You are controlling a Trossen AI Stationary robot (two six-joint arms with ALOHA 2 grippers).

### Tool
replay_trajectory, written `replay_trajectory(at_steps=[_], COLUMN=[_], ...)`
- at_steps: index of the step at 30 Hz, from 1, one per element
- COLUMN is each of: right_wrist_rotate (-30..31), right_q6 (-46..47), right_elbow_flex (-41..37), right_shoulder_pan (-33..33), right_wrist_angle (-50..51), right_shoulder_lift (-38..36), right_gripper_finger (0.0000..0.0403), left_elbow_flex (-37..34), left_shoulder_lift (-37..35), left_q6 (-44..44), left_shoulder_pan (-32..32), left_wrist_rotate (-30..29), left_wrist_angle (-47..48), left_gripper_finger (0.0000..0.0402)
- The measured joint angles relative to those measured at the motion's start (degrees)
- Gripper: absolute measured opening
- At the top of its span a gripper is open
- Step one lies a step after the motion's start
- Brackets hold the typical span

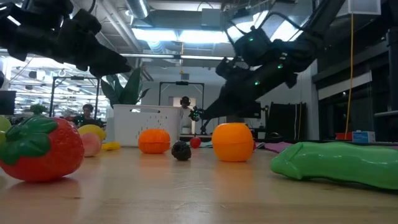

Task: Pick and placing Produce into tupperware
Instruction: Put the red cherry into the white basket

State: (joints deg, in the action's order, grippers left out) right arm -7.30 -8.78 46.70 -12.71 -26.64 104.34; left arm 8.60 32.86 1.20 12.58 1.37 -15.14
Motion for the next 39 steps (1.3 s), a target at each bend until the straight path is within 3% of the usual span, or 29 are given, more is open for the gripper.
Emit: replay_trajectory(at_steps=[11,30,39], right_wrist_rotate=[0.34,0.32,1.68], right_q6=[-0.49,1.06,-0.47], right_elbow_flex=[4.96,5.28,13.19], right_shoulder_pan=[0.0,0.07,0.26], right_wrist_angle=[3.48,6.12,17.86], right_shoulder_lift=[6.87,6.99,6.97], right_gripper_finger=[0.0278,0.0278,0.026], left_elbow_flex=[0.0,0.0,0.0], left_shoulder_lift=[0.02,0.04,0.04], left_q6=[0.16,0.14,0.14], left_shoulder_pan=[-0.02,-0.02,-0.02], left_wrist_rotate=[0.0,0.0,0.0], left_wrist_angle=[0.04,0.04,0.07], left_gripper_finger=[0.0244,0.0244,0.0244])
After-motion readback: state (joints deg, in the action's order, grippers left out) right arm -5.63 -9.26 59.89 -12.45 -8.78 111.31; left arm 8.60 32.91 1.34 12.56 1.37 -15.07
